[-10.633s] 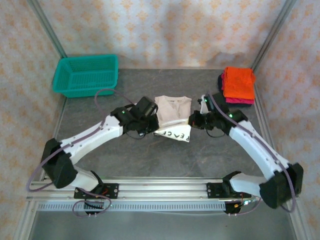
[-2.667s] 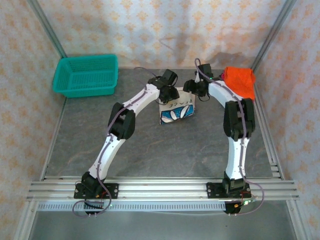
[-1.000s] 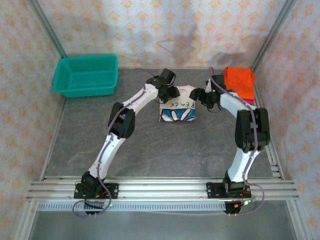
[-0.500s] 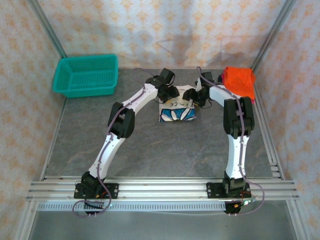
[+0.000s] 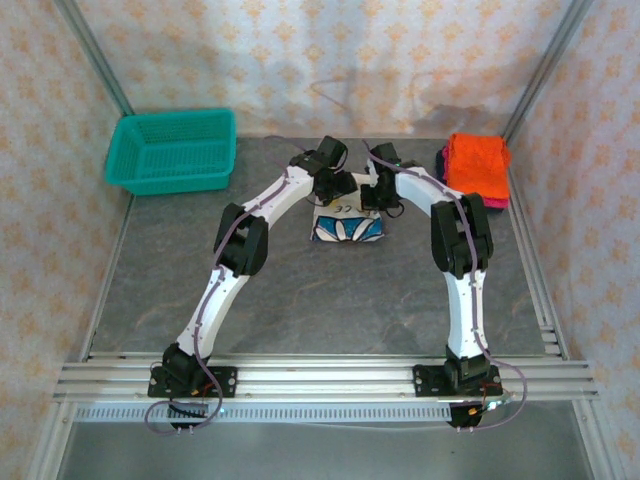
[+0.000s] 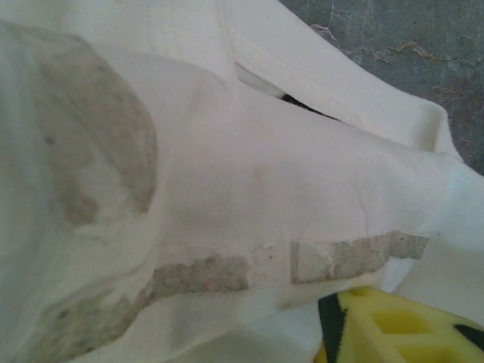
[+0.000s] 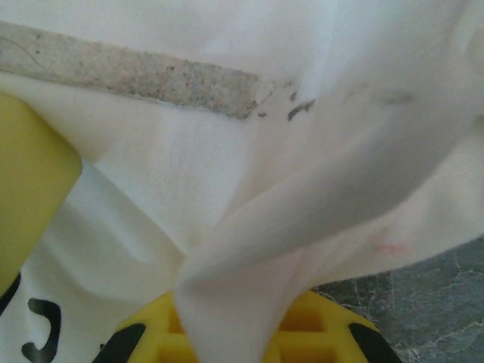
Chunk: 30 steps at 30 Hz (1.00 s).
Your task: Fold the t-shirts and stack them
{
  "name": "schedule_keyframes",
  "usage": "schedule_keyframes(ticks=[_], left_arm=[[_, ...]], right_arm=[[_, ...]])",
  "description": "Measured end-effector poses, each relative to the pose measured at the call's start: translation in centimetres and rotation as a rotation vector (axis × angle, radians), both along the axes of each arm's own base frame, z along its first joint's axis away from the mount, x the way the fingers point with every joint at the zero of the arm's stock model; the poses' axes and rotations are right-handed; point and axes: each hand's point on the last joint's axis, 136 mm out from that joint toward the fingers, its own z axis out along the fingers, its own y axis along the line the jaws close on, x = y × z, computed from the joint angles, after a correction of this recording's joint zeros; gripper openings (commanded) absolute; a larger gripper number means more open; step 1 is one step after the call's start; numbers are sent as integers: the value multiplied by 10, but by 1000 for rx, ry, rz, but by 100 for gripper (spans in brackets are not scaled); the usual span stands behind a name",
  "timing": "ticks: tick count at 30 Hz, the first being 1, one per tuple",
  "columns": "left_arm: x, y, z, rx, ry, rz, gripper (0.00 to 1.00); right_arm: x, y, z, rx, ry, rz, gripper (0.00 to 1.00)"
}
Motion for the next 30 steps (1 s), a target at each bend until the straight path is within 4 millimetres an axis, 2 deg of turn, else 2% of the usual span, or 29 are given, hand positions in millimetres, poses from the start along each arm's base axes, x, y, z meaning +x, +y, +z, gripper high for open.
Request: schedule_keyframes(ticks=[2,4,7,10,12,15,18,22,24,27,30], left_arm=[[-1,1,5,3,-7,-5,77],[-5,5,10,19,-13,-7,78],[-18,23,20,75,-20,10,87],[-33,41,41,119,-44,20,98],[-37,48,60,129,-81,29,100],[-40,54,77,131,-123,45,100],[-43,56,67,148,-125,51,99],[-62,50,27,187,-54,25,99],[-71,42,14,205,-32,4,99],[-85,28,5,216,-22,-30,99],[-94,21,-1,225,-28,-48,99]], right_arm=[[0,-1,0,-4,-4,3,0],[0,-1,1,-11,-10,9,0],[0,-2,1,-19,-15,17,0],[-1,-7,2,-25,-16,22,0],[-2,-13,2,-31,-12,24,0],[-4,-27,4,-40,-4,24,0],[-6,-40,5,-32,11,19,0],[-7,-55,4,-34,26,22,0],[-9,-61,5,-52,32,35,0],[-11,-71,10,-117,25,66,0],[-10,-83,25,-204,-7,103,0]])
